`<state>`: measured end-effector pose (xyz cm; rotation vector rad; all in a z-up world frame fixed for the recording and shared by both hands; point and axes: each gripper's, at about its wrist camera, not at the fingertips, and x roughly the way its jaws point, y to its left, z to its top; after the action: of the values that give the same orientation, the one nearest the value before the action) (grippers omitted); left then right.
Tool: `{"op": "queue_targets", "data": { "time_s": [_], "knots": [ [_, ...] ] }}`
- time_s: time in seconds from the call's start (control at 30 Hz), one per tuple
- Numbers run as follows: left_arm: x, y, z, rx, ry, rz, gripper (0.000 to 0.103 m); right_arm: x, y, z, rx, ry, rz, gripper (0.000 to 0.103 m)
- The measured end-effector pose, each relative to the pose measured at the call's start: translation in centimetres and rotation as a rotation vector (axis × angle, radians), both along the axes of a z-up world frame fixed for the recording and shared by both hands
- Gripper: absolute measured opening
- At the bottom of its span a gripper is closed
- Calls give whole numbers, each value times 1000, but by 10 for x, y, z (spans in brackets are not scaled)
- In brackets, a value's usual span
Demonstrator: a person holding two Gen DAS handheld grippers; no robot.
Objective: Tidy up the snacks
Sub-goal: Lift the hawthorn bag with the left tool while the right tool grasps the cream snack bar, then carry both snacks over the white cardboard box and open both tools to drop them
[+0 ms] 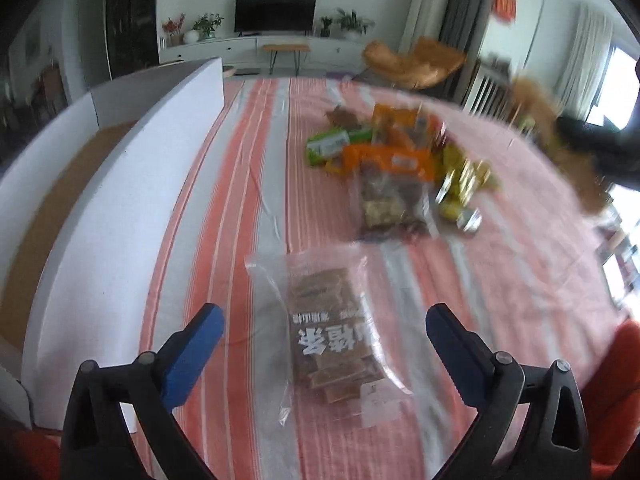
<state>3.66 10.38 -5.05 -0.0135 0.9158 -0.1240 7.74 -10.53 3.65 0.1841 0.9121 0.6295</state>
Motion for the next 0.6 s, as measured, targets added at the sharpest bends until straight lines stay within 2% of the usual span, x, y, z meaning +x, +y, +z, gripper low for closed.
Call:
{"op": "queue_targets", "data": {
  "time_s": [0.13, 0.2, 0.23, 0.27, 0.3, 0.37, 0.5, 0.6],
  "knots": [
    [7, -23, -32, 170, 45, 43, 100, -11, -10, 3, 13, 0, -21, 32],
    [12, -27, -48, 221, 80, 57, 102, -12, -14, 4, 22, -3, -28, 32],
    [12, -26, -50, 185, 69, 46, 97, -12, -15, 5, 32, -3, -28, 32],
    [11, -23, -50, 137, 64, 39, 86, -15, -15, 9, 38, -5, -28, 32],
    [11, -18, -48, 55, 71, 26, 62, -18, -15, 12, 43, -10, -27, 32],
    [12, -10, -42, 10, 76, 29, 58, -21, -16, 15, 44, -23, -25, 32],
    [9, 17, -36, -194, 95, 45, 57, -19, -19, 18, 59, -20, -33, 32],
    [-2, 34, -10, -337, 58, 61, 57, -14, -14, 18, 70, -5, -31, 32]
  ]
}}
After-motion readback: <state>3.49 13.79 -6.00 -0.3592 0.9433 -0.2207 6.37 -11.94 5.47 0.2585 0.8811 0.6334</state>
